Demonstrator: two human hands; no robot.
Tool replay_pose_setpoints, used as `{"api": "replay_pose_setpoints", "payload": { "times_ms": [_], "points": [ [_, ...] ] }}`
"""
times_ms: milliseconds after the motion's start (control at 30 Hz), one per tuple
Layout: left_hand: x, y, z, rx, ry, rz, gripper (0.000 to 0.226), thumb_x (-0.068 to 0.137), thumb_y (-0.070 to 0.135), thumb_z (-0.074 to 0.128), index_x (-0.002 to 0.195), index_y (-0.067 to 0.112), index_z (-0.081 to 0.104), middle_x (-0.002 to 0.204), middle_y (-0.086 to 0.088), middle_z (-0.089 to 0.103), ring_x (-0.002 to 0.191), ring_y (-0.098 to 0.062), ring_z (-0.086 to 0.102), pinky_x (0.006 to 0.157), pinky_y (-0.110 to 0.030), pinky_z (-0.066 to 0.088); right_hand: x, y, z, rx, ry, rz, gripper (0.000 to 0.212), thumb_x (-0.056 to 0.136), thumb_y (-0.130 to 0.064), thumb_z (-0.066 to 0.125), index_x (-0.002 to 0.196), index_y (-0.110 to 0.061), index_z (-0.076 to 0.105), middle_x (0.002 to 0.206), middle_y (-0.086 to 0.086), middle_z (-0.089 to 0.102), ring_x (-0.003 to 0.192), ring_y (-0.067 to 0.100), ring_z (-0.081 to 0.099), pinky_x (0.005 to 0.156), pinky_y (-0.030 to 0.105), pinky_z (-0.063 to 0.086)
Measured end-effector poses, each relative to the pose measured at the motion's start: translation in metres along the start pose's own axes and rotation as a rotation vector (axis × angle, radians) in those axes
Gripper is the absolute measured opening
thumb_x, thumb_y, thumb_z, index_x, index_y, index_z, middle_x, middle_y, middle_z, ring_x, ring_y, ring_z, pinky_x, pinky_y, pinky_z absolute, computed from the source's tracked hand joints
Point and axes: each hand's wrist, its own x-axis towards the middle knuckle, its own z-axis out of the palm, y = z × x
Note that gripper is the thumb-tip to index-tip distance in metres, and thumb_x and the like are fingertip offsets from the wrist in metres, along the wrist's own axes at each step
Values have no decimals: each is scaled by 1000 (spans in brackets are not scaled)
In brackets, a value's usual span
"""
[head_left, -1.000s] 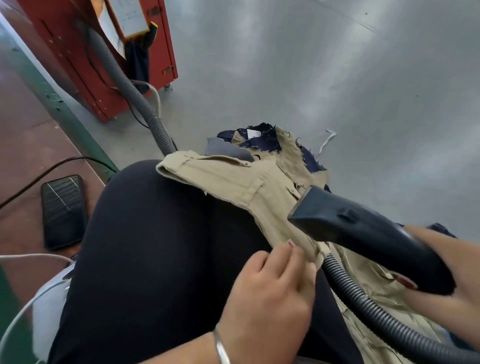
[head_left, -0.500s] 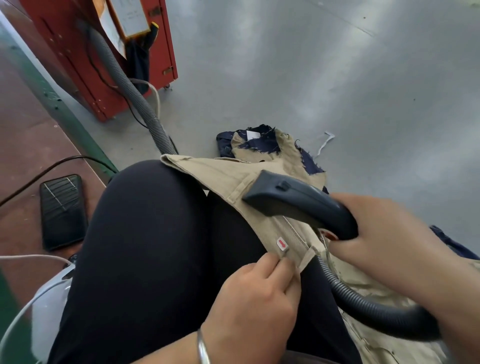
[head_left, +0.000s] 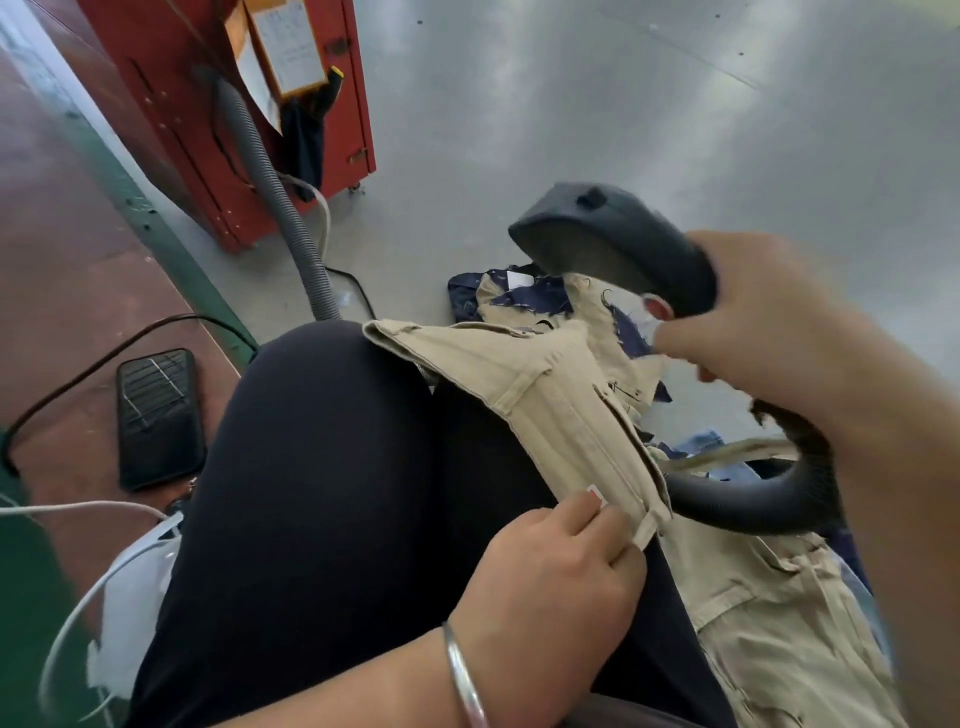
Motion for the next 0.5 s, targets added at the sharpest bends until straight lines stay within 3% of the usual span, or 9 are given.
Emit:
{"api": "replay_pose_setpoints", "payload": {
  "times_ms": [67, 167, 233, 300, 400, 500],
  "points": [
    [-1, 1, 3, -34, -5, 41, 18, 71, 5, 65, 61, 20, 63, 65, 7, 56, 60, -12, 52, 53, -24, 44, -28, 7, -13, -23, 3, 10, 20, 68, -25, 70, 85, -28, 59, 59, 2, 64, 49, 20, 64, 52, 48, 55],
    [-6, 0, 4, -81, -34, 114, 22, 80, 8, 58, 67, 25, 64, 70, 12, 57, 69, -9, 56, 70, -26, 49, -70, 23, -20, -142, -73, 75, 33, 57, -35, 66, 87, -43, 55, 65, -18, 64, 42, 12, 57, 47, 42, 53],
    [-10, 0, 4, -93, -48, 174, 27, 84, 11, 51, 68, 29, 64, 72, 13, 58, 72, -5, 58, 87, -32, 50, -91, 35, -16, -205, -140, 125, 38, 55, -29, 71, 85, -45, 54, 60, -14, 62, 43, 13, 57, 47, 40, 52],
    [-14, 2, 6, -84, -67, 223, 27, 85, 15, 49, 68, 32, 63, 74, 14, 58, 78, -3, 60, 97, -41, 46, -107, 39, -10, -274, -186, 129, 37, 55, -37, 66, 86, -50, 50, 52, -12, 57, 44, 14, 57, 46, 38, 51],
    [-15, 4, 10, -107, -104, 221, 26, 85, 18, 49, 69, 33, 62, 76, 13, 58, 82, -6, 62, 94, -46, 48, -113, 24, 3, -351, -200, 84, 34, 55, -41, 54, 87, -48, 45, 45, -11, 47, 41, 15, 53, 40, 36, 47],
    [-14, 6, 11, -114, -123, 211, 24, 83, 19, 49, 70, 34, 64, 75, 13, 57, 78, -8, 60, 91, -48, 50, -96, -5, 14, -489, -211, 3, 31, 70, -42, 55, 94, -42, 35, 59, -12, 45, 48, 6, 44, 43, 22, 33]
  ]
}}
